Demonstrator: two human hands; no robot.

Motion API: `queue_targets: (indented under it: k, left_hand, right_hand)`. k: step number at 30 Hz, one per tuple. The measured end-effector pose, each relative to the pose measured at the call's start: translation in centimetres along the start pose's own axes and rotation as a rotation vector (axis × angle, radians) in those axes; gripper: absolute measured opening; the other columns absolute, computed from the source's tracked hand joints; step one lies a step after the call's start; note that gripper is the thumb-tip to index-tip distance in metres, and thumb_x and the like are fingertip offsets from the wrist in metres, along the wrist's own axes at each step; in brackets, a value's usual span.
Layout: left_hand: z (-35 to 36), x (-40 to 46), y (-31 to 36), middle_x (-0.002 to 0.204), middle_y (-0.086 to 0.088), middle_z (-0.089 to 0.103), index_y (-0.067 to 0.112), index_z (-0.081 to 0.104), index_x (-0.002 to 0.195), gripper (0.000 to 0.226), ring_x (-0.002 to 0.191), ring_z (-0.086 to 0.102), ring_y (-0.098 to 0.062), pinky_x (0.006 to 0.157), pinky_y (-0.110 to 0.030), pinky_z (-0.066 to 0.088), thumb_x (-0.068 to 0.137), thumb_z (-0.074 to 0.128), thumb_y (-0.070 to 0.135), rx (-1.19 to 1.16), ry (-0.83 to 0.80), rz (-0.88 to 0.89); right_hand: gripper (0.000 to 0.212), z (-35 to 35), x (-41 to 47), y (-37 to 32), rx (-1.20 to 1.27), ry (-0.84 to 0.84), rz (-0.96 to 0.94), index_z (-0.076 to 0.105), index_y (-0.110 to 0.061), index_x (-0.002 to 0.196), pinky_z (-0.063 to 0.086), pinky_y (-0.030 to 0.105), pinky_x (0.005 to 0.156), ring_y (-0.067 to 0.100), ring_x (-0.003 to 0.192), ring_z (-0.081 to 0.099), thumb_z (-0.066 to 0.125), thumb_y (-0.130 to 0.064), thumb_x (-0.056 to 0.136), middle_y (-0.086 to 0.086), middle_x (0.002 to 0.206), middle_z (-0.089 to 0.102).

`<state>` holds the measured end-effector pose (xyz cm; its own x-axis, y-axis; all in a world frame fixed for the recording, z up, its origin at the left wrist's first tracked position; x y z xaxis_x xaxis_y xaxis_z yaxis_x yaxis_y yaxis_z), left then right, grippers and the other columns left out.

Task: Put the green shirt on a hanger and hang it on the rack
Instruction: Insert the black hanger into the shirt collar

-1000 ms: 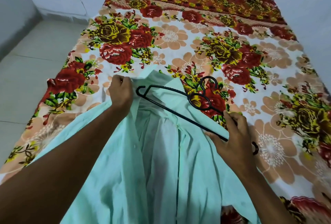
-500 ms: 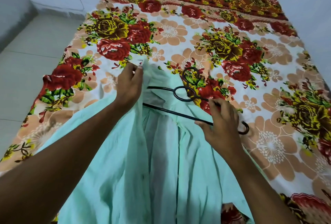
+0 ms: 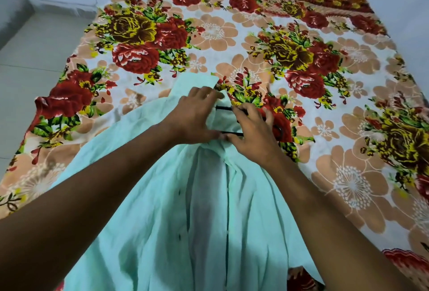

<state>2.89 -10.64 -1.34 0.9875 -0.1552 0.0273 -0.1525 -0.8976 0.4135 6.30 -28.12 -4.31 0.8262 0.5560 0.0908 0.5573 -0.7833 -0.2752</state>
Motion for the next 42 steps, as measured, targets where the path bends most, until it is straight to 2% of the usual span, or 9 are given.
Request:
queue_targets:
  k: [4, 10, 17, 22, 27, 32, 36, 39, 42]
  left_hand:
    - [1.8, 1.4, 0.3, 0.150, -0.006, 0.045, 0.017, 0.028, 0.156, 0.101, 0.142, 0.029, -0.031, 0.107, -0.049, 0.028, 0.074, 0.078, 0.050, 0.329, -0.141, 0.077]
    - [-0.4, 2.5, -1.0, 0.132, -0.012, 0.059, 0.008, 0.047, 0.146, 0.090, 0.130, 0.039, -0.039, 0.097, -0.053, 0.047, 0.068, 0.082, 0.036, 0.086, 0.055, 0.042]
    - [-2.2, 1.9, -1.3, 0.117, -0.016, 0.065, 0.005, 0.052, 0.142, 0.094, 0.120, 0.044, -0.040, 0.103, -0.043, 0.035, 0.062, 0.086, 0.041, -0.025, 0.185, 0.080]
    - [-2.0, 1.6, -0.8, 0.120, -0.014, 0.065, 0.004, 0.054, 0.141, 0.097, 0.120, 0.046, -0.039, 0.105, -0.045, 0.037, 0.064, 0.062, 0.063, -0.036, 0.145, 0.085]
    - [-1.4, 1.5, -1.4, 0.125, -0.015, 0.063, 0.004, 0.051, 0.141, 0.093, 0.123, 0.043, -0.042, 0.104, -0.049, 0.041, 0.061, 0.087, 0.034, 0.016, 0.149, 0.079]
    - [-0.7, 1.0, -2.2, 0.128, -0.018, 0.060, 0.001, 0.049, 0.143, 0.094, 0.126, 0.040, -0.044, 0.105, -0.049, 0.040, 0.063, 0.089, 0.028, 0.079, 0.146, 0.093]
    - [0.1, 0.4, -2.8, 0.135, -0.018, 0.057, 0.002, 0.046, 0.146, 0.096, 0.130, 0.037, -0.045, 0.105, -0.052, 0.042, 0.062, 0.088, 0.023, 0.097, 0.108, 0.079]
    - [1.1, 0.0, -2.5, 0.139, -0.020, 0.055, -0.001, 0.044, 0.149, 0.103, 0.135, 0.035, -0.046, 0.107, -0.055, 0.043, 0.061, 0.093, 0.023, 0.140, 0.027, 0.090]
    - [1.2, -0.1, -2.2, 0.141, -0.021, 0.055, -0.003, 0.045, 0.148, 0.104, 0.136, 0.034, -0.046, 0.105, -0.056, 0.044, 0.060, 0.094, 0.023, 0.154, 0.019, 0.102]
  right_hand:
    - [0.073, -0.5, 0.0, -0.7, 0.022, 0.060, -0.043, 0.048, -0.021, 0.149, 0.008, 0.053, 0.124, 0.019, 0.142, 0.043, 0.074, -0.050, 0.086, 0.003, 0.147, 0.044]
    - [0.023, 0.0, -3.3, -4.4, -0.040, 0.601, 0.005, 0.063, -0.019, 0.109, 0.038, 0.042, 0.094, 0.029, 0.112, 0.053, 0.067, -0.037, 0.094, 0.006, 0.119, 0.056]
    - [0.063, 5.2, -0.8, -5.5, -0.038, 0.113, 0.214, 0.053, -0.021, 0.136, 0.039, 0.043, 0.097, 0.027, 0.117, 0.051, 0.059, -0.063, 0.089, 0.004, 0.122, 0.056]
    - [0.029, 4.1, 1.2, -4.1, 0.093, 0.103, 0.291, 0.073, -0.019, 0.111, 0.047, 0.046, 0.095, 0.036, 0.110, 0.063, 0.077, -0.029, 0.085, 0.009, 0.112, 0.070]
    - [0.019, 2.9, 1.0, -1.4, 0.639, 0.204, 0.614, 0.075, -0.005, 0.091, 0.051, 0.036, 0.070, 0.028, 0.078, 0.067, 0.068, -0.022, 0.095, 0.007, 0.084, 0.073]
    - [0.018, 0.9, 0.0, 3.5, 1.182, 0.429, 1.025, 0.069, -0.018, 0.082, 0.056, 0.039, 0.081, 0.027, 0.093, 0.069, 0.064, -0.022, 0.099, 0.003, 0.089, 0.073]
    - [0.017, -1.5, 0.0, 5.9, 1.139, 0.406, 0.947, 0.076, -0.012, 0.108, 0.059, 0.042, 0.096, 0.023, 0.104, 0.072, 0.066, -0.022, 0.098, 0.005, 0.103, 0.077]
    - [0.015, -3.9, 0.7, 5.7, 0.862, 0.421, 0.732, 0.077, -0.009, 0.101, 0.056, 0.030, 0.082, -0.009, 0.087, 0.069, 0.069, -0.021, 0.096, -0.014, 0.086, 0.073]
    - [0.018, -5.2, 2.7, 2.9, 0.605, 0.411, 0.516, 0.078, -0.008, 0.102, 0.050, 0.018, 0.067, -0.001, 0.072, 0.062, 0.067, -0.021, 0.097, -0.013, 0.084, 0.071]
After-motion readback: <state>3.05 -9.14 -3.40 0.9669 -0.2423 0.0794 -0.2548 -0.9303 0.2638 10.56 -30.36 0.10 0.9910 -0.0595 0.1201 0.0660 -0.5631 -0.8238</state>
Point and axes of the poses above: each hand's wrist, its own x-axis towards the middle knuckle, its own z-axis out of the palm, y = z × x, the point moved 4 cm from there along x, towards the middle knuckle
